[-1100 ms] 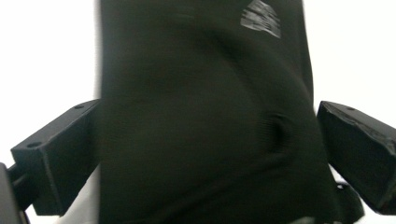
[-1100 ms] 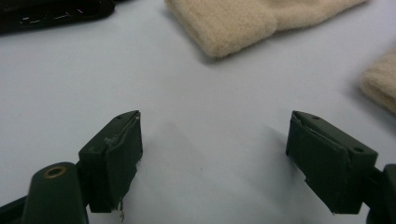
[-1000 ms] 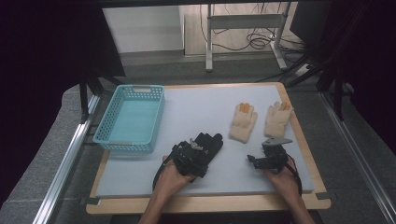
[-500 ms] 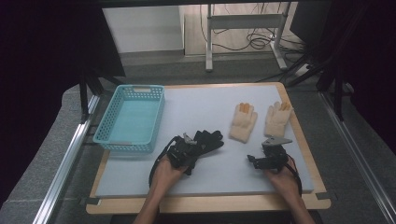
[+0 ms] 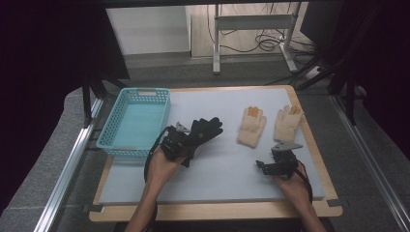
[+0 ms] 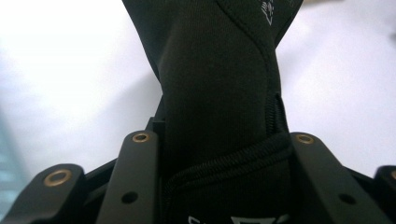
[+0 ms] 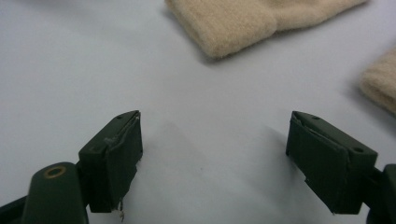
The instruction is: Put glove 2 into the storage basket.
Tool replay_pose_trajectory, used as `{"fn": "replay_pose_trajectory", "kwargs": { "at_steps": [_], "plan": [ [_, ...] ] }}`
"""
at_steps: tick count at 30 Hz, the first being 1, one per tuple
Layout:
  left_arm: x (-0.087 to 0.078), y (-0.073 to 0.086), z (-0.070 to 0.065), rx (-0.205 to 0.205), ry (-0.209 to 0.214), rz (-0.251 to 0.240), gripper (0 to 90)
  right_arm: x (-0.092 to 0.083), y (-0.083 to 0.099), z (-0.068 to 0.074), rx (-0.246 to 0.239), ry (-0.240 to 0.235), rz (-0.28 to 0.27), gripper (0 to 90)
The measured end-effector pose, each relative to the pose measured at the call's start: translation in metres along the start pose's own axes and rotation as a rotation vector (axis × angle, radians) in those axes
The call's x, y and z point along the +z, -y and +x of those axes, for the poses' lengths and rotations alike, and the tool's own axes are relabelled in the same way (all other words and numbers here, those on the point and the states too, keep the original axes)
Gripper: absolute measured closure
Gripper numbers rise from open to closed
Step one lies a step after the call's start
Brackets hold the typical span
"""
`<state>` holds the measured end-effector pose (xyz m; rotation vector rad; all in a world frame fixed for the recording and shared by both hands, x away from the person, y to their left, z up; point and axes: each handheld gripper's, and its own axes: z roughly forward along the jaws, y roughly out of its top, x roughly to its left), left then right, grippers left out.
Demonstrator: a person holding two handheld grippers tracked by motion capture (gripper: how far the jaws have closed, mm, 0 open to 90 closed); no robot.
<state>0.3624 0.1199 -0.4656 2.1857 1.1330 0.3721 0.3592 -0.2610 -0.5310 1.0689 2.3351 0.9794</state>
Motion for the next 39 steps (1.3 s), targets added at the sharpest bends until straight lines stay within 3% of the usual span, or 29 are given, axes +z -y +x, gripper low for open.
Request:
{"fn": "replay_pose_trajectory", "kwargs": {
  "at_steps": [8,19,24,32,39],
  "plan": [
    [-0.028,-0.015,0.026,-0.041,-0.044,-0.031,61.1,0.0,0.0,0.0,0.002,-0.001,0.001,18.3],
    [-0.054,-0.014,0.077,-0.129,-0.144,-0.037,60.1,0.0,0.0,0.0,-0.001,0.002,-0.001,18.3],
    [-0.057,-0.01,0.103,-0.156,-0.2,-0.015,59.7,0.0,0.0,0.0,-0.003,0.002,-0.001,18.3],
    [-0.058,-0.003,0.142,-0.228,-0.257,0.025,59.1,0.0,0.0,0.0,-0.002,0.001,0.0,18.3],
    [-0.05,0.006,0.174,-0.285,-0.321,0.118,58.6,0.0,0.0,0.0,-0.001,0.0,0.0,18.3]
  ]
}}
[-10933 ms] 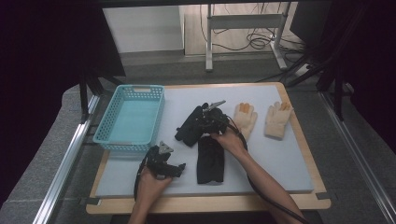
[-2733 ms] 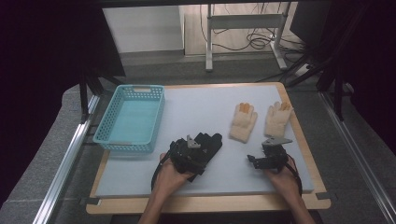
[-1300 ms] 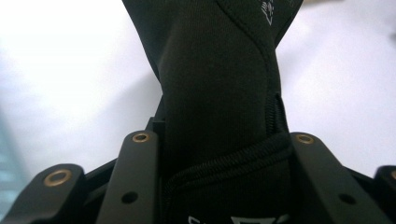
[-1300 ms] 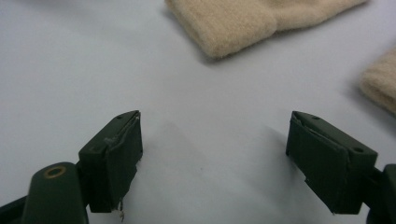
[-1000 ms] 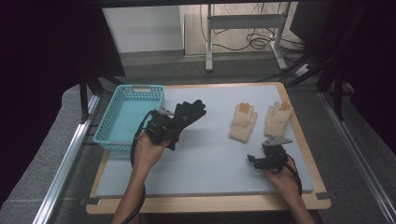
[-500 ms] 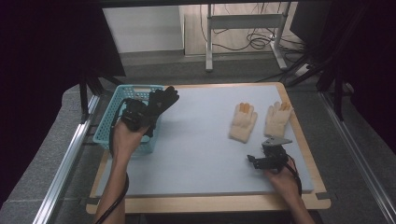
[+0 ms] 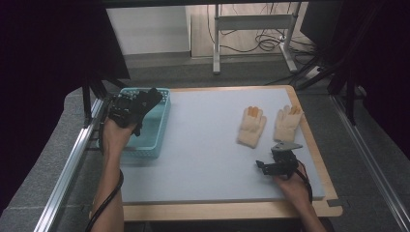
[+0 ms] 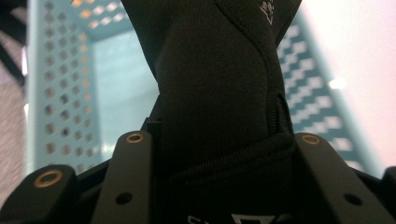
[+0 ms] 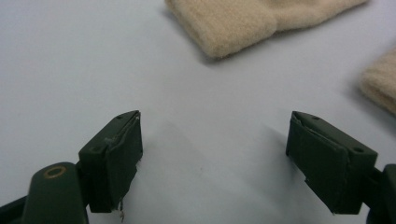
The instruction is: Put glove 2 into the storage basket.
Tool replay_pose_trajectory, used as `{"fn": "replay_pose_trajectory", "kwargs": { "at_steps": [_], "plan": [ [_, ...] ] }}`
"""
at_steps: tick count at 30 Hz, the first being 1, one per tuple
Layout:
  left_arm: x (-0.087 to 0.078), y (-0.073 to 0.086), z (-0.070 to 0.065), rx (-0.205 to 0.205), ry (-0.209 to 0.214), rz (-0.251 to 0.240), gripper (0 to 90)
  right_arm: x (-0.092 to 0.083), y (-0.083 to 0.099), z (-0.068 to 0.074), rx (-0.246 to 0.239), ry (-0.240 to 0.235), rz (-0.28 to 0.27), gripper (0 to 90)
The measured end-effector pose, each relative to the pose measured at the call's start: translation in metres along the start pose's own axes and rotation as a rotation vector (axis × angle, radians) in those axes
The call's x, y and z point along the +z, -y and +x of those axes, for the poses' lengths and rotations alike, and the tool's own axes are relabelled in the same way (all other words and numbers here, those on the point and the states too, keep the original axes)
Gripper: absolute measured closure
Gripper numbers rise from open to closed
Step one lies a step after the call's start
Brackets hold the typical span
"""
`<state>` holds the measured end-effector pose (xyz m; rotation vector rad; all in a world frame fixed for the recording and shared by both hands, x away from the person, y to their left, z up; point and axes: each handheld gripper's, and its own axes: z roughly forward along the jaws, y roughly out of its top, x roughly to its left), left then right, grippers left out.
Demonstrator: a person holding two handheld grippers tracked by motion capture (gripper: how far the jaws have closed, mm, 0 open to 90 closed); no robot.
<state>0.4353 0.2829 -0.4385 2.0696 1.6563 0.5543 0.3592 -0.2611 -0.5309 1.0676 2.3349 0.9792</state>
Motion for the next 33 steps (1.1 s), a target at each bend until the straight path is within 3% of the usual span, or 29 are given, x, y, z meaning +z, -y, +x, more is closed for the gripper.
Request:
{"fn": "replay_pose_trajectory", "kwargs": {
  "at_steps": [4,9,19,27,30,33],
  "plan": [
    [0.012,0.003,0.018,-0.052,-0.022,0.044,58.5,0.0,0.0,0.0,0.001,-0.001,-0.001,18.3],
    [0.027,0.009,0.031,-0.094,-0.035,0.099,58.2,0.0,0.0,0.0,0.001,-0.001,-0.001,18.3],
    [0.054,0.009,0.039,-0.123,-0.059,0.198,57.8,0.0,0.0,0.0,0.0,-0.001,-0.001,18.3],
    [0.069,0.002,0.042,-0.132,-0.066,0.218,56.2,0.0,0.0,0.0,0.0,0.0,-0.001,18.3],
    [0.073,0.001,0.043,-0.132,-0.071,0.239,47.0,0.0,0.0,0.0,0.0,0.0,-0.001,18.3],
    [0.071,0.002,0.043,-0.113,-0.057,0.229,27.8,0.0,0.0,0.0,0.001,-0.002,-0.001,18.3]
  ]
}}
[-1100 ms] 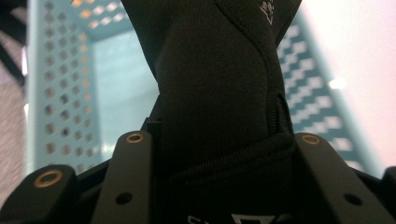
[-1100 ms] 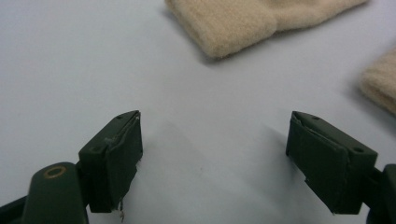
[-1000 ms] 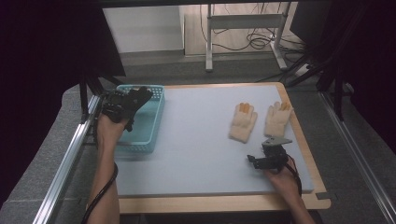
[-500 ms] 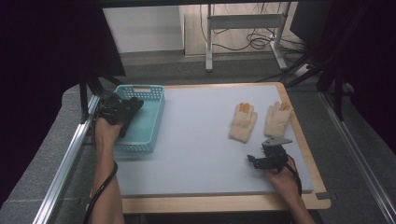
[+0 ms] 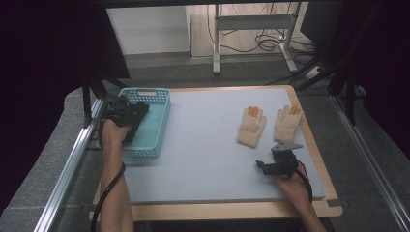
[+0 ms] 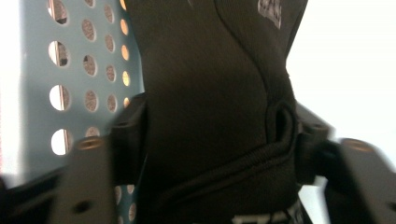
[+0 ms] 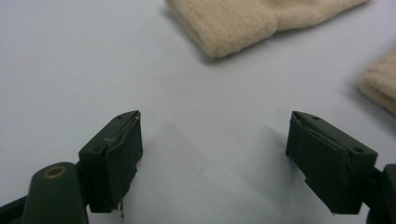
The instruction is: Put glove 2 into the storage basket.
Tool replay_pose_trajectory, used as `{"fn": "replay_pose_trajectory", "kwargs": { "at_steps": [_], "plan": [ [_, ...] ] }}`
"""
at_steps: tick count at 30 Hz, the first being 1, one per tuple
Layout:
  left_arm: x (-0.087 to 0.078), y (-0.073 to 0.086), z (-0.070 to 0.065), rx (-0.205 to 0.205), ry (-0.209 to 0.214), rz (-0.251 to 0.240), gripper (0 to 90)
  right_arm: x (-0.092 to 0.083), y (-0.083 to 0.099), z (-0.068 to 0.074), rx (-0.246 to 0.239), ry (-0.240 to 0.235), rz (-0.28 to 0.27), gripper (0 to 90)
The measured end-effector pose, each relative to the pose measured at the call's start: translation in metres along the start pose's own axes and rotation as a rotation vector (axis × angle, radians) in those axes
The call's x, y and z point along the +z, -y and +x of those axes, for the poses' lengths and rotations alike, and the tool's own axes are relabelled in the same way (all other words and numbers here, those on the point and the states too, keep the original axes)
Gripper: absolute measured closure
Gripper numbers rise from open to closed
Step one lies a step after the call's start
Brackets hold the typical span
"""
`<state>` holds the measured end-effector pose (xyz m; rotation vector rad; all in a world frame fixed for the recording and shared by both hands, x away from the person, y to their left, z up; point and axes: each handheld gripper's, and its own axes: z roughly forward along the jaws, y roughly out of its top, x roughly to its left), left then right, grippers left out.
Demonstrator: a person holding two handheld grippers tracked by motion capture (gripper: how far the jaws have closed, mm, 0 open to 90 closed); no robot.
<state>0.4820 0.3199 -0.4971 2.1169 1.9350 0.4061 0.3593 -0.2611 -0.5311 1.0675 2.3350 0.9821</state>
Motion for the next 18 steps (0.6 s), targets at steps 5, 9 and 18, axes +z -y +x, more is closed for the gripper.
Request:
{"fn": "replay_pose_trajectory", "kwargs": {
  "at_steps": [5,9,18],
  "plan": [
    [-0.012,0.005,0.004,0.003,0.05,-0.027,11.3,0.0,0.0,0.0,0.0,0.001,0.001,18.3],
    [-0.026,0.01,0.009,-0.007,0.125,-0.095,6.8,0.0,0.0,0.0,0.0,0.001,0.001,18.3],
    [-0.05,0.02,-0.003,0.038,0.272,-0.27,3.3,0.0,0.0,0.0,-0.001,0.002,0.001,18.3]
  ]
}}
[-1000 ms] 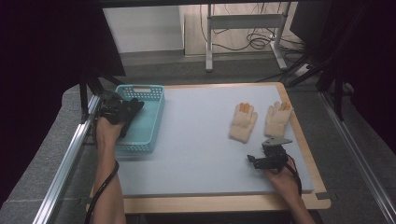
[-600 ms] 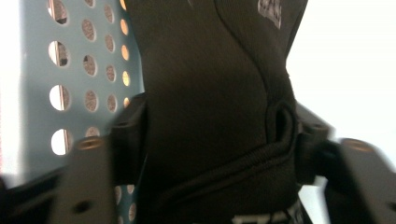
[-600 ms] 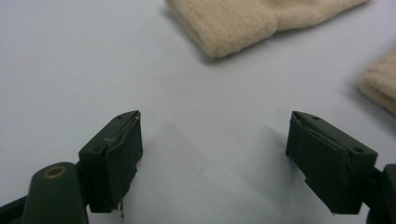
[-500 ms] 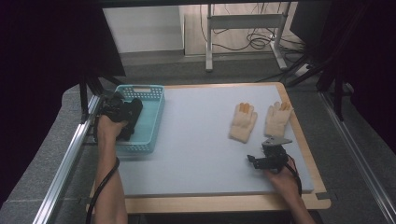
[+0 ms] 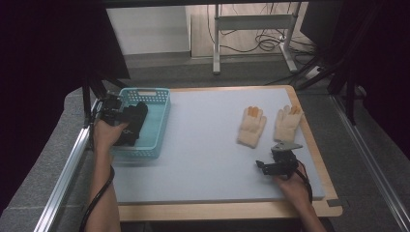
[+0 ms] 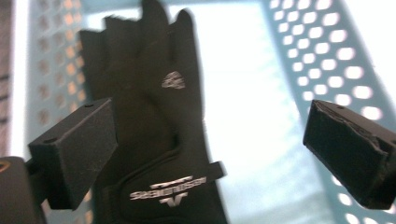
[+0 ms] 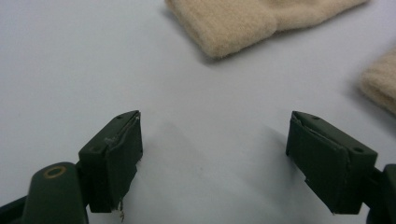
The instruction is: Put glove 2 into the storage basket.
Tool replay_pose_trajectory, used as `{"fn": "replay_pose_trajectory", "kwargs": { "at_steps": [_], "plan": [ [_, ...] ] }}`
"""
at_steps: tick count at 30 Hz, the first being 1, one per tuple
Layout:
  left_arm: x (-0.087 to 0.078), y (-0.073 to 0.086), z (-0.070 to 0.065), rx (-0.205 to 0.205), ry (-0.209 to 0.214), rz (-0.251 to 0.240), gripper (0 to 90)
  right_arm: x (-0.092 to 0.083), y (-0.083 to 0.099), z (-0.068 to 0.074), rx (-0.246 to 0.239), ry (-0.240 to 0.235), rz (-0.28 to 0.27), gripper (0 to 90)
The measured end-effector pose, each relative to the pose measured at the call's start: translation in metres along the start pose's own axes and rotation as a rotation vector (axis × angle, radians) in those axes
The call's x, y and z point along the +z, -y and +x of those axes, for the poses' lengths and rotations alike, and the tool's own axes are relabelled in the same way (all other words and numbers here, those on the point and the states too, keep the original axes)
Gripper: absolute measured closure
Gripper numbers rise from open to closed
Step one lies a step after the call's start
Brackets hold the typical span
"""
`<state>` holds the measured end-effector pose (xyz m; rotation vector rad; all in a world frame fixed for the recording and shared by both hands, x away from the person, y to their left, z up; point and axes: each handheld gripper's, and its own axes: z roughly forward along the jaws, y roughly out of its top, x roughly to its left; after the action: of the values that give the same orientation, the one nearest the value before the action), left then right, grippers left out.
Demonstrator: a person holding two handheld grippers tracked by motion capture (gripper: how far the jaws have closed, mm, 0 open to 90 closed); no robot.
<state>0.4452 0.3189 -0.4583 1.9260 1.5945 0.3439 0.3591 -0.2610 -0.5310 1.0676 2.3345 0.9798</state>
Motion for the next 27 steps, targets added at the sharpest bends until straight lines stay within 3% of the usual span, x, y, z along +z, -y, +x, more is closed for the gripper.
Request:
{"fn": "replay_pose_trajectory", "kwargs": {
  "at_steps": [4,12,21,27],
  "plan": [
    [-0.001,0.003,-0.016,0.053,0.029,-0.031,2.2,0.0,0.0,0.0,-0.001,0.001,0.0,18.3],
    [-0.007,0.009,-0.056,0.197,0.059,-0.085,0.4,0.0,0.0,0.0,-0.001,0.002,0.0,18.3],
    [-0.014,0.017,-0.104,0.308,0.112,-0.135,0.0,0.0,0.0,0.0,-0.001,0.002,-0.001,18.3],
    [-0.016,0.027,-0.132,0.353,0.169,-0.164,0.0,0.0,0.0,0.0,0.0,0.002,0.001,18.3]
  ]
}}
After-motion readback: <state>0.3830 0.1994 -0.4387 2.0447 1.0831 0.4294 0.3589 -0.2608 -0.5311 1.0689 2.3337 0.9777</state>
